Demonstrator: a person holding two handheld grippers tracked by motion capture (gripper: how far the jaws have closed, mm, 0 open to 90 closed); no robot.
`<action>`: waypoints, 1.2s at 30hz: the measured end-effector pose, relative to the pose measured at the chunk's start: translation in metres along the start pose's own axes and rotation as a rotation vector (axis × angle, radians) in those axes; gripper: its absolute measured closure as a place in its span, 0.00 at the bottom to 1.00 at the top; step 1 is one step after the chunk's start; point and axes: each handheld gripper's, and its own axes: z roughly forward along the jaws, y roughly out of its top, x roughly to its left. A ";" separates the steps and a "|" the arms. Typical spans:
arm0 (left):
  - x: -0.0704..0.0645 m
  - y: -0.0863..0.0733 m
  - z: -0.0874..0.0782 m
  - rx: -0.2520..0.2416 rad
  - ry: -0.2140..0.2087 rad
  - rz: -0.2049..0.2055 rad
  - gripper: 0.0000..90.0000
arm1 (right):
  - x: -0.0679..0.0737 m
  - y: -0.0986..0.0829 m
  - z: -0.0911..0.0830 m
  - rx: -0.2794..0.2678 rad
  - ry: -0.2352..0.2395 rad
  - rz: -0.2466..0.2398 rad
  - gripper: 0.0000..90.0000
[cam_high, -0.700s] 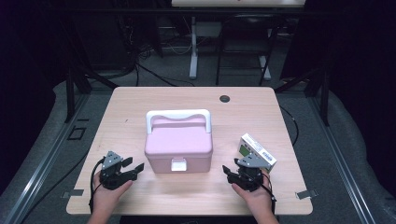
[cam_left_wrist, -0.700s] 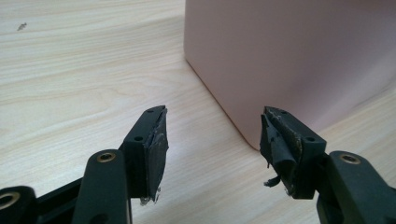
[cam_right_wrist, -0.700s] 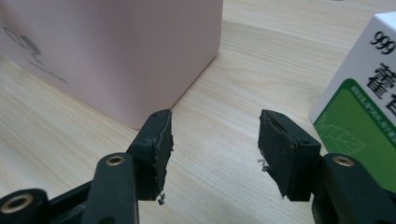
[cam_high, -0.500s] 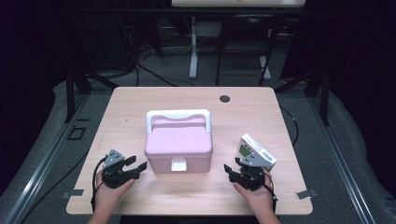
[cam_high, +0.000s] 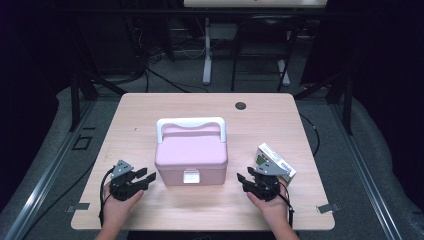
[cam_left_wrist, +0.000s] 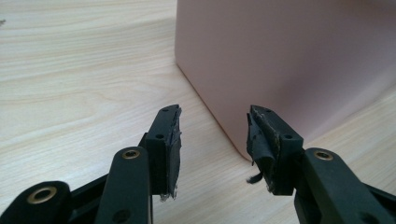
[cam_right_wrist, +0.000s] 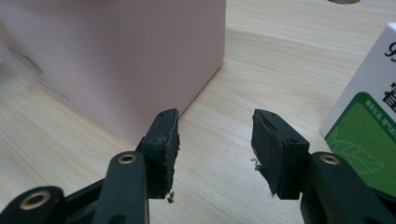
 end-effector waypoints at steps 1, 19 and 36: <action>0.002 0.001 0.000 -0.004 -0.001 -0.011 0.61 | 0.000 0.002 0.002 -0.005 -0.004 -0.003 0.56; 0.007 0.013 0.017 -0.006 -0.040 -0.063 0.75 | 0.002 0.011 0.029 0.023 -0.007 -0.008 0.68; -0.004 0.021 0.018 -0.031 -0.066 -0.044 0.94 | 0.005 0.014 0.040 0.015 0.004 -0.001 0.68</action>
